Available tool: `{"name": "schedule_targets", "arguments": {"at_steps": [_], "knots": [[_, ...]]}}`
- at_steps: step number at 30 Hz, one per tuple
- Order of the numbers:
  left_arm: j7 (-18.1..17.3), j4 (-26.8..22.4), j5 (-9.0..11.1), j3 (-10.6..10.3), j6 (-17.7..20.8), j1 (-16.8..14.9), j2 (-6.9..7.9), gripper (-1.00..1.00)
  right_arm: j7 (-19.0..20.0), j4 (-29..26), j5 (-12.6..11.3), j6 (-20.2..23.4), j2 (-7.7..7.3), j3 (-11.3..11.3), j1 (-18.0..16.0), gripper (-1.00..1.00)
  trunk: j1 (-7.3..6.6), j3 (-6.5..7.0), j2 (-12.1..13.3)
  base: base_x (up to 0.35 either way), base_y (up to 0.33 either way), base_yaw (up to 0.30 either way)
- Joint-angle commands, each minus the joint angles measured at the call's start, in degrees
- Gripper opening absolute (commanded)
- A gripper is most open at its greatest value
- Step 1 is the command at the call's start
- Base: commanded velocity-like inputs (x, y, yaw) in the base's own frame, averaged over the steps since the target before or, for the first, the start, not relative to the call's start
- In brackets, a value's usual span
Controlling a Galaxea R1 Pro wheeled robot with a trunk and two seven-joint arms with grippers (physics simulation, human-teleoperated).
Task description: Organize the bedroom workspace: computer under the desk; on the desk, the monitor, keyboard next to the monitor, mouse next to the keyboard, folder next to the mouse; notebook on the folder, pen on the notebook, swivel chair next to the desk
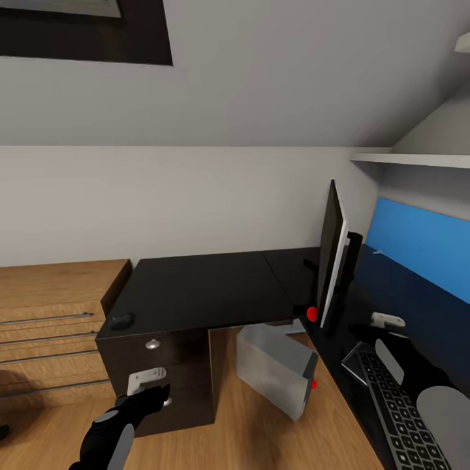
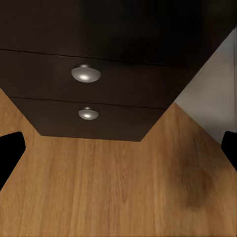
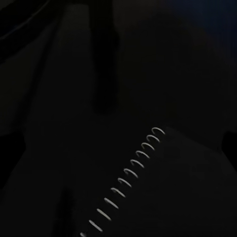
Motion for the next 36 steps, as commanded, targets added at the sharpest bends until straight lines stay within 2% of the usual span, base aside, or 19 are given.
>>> {"name": "schedule_targets", "arguments": {"at_steps": [1, 11, 22, 29, 36], "knots": [[0.4, -0.1, 0.6, -0.1, 0.2, 0.0, -0.01, 1.00, -0.6, 0.0, -0.4, 0.2, -0.09, 0.5, 0.0, 1.00, 0.00, -0.06, 0.0, 0.033, 0.000, 0.000], [0.4, -0.1, 0.6, -0.9, 0.2, 0.0, -0.01, 1.00, -4.2, 1.3, 0.2, 0.4, 0.12, 0.5, 0.0, 1.00, 0.00, -0.06, 0.0, 0.010, 0.000, 0.000], [0.4, -0.2, 0.6, -1.0, 0.2, 0.0, -0.01, 1.00, -5.0, 1.5, 2.4, 0.7, 0.41, 0.6, 0.0, 1.00, 0.00, -0.06, 0.0, 0.000, 0.000, 0.000], [0.4, -0.6, 0.7, -0.9, 0.3, 0.0, 0.00, 1.00, -5.3, 1.6, 2.7, 3.1, 0.65, 0.6, 0.0, 1.00, 0.00, -0.06, 0.0, 0.000, 0.000, 0.000], [0.4, -1.7, 0.7, -0.9, 0.2, 0.0, -0.08, 1.00, -5.4, 1.5, 4.3, 3.5, 0.85, 0.6, 0.0, 1.00, 0.22, -0.24, -0.4, 0.000, 0.000, 0.000]]}}
